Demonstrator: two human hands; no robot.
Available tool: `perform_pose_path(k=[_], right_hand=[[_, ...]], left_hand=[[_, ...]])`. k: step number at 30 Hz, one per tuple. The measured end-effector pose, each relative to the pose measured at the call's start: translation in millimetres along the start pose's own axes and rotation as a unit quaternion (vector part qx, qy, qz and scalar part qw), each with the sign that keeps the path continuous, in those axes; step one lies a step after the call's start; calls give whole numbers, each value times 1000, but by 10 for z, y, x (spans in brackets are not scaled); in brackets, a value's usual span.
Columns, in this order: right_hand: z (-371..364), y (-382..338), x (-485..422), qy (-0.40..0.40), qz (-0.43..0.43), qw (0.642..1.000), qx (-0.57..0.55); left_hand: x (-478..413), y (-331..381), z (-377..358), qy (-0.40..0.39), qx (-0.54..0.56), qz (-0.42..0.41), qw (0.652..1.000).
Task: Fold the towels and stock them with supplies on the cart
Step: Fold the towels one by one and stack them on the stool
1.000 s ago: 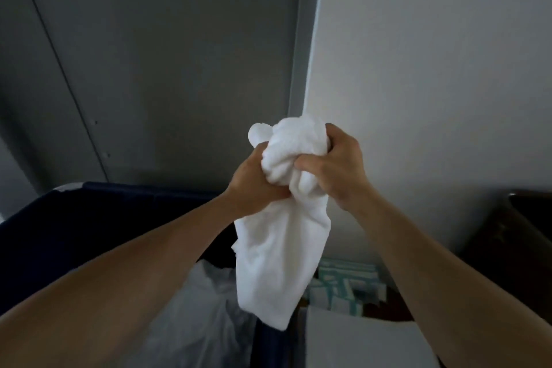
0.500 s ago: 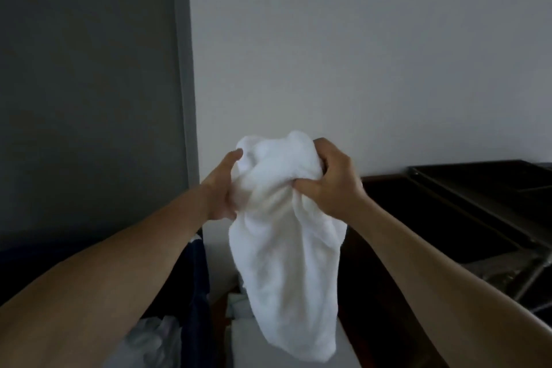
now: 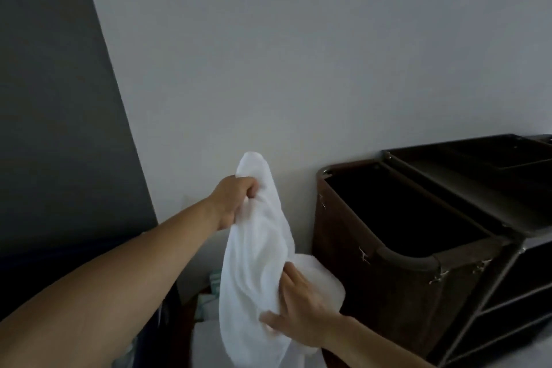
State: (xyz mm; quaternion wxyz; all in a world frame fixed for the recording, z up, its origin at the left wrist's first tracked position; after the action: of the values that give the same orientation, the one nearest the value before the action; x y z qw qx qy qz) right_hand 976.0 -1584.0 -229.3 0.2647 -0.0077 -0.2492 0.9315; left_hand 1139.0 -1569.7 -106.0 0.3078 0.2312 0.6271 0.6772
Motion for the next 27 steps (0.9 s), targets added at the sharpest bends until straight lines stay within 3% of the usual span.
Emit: perform_pose_path(k=[2, 4, 5, 9, 11, 15, 17, 20, 22, 24, 27], right_hand=[[-219, 230, -63, -110, -34, 993, 0], [-179, 394, -99, -161, -38, 986, -13], [-24, 453, -152, -139, -30, 989, -32], [912, 546, -413, 80, -21, 991, -101], [1165, 456, -526, 103, -14, 987, -121], [1099, 182, -650, -86, -13, 957, -277], [969, 5, -603, -193, 6, 918, -345], [729, -275, -441, -363, 58, 828, -423], [604, -344, -346, -419, 51, 799, -429], [609, -292, -366, -388, 30, 813, -433], [941, -74, -543, -247, -19, 830, -499]], left_hand=[[26, 15, -7, 20, 11, -5, 1000], [40, 47, 67, 41, 10, -17, 999], [54, 54, 97, 44, 13, -20, 999], [149, 47, 102, 9, 50, -4, 999], [189, 136, 68, -32, 68, -16, 997], [299, 596, 38, -117, 114, -78, 984], [367, 888, 44, -156, 155, -118, 968], [425, 1148, 83, -190, 192, -156, 950], [385, 992, 197, -146, 151, -117, 971], [379, 695, 353, -91, 85, -64, 990], [470, 311, 578, -26, 25, -15, 999]])
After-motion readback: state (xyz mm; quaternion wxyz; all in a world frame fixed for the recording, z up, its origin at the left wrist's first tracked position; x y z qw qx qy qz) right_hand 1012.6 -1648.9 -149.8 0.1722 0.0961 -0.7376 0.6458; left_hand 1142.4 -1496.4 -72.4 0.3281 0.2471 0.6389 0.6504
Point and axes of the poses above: each hand's wrist, its own x-axis away from the middle knuckle, its own z-axis out of the back of the hand, y = z × x, the point moved 10 cm from there along -x, towards the middle knuckle, and after that the axes turned 15 degrees about -z, right-handed, at the moved point
